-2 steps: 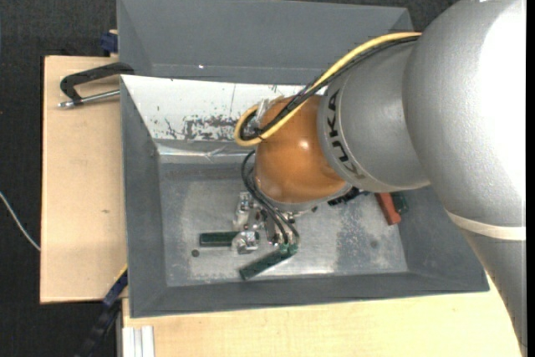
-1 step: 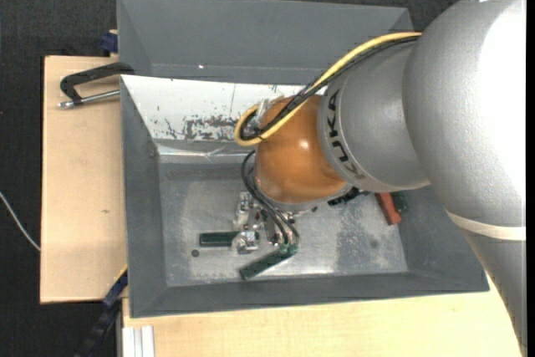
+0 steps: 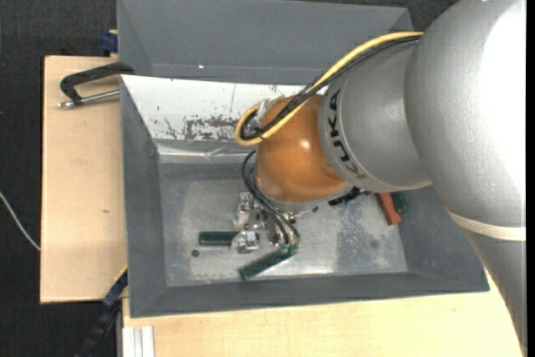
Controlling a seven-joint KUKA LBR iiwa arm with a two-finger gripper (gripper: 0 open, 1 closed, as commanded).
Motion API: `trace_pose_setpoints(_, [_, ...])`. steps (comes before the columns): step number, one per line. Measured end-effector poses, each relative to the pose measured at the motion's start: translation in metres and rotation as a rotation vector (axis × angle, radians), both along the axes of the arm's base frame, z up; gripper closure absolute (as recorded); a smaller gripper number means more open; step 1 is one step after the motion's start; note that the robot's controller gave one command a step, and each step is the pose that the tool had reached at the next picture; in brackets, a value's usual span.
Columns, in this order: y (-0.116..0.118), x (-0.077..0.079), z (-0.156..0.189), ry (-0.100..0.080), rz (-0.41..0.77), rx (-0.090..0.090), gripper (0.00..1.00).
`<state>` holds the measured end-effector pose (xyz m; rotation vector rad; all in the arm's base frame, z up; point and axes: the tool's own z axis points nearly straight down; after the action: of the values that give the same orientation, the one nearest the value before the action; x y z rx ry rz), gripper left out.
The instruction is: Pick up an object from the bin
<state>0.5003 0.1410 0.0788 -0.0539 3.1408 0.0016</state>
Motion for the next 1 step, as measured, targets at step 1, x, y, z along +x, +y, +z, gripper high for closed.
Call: trace_pose_setpoints(1, [-0.0003,-0.0020,0.0138,0.004,0.000,-0.001,1.00])
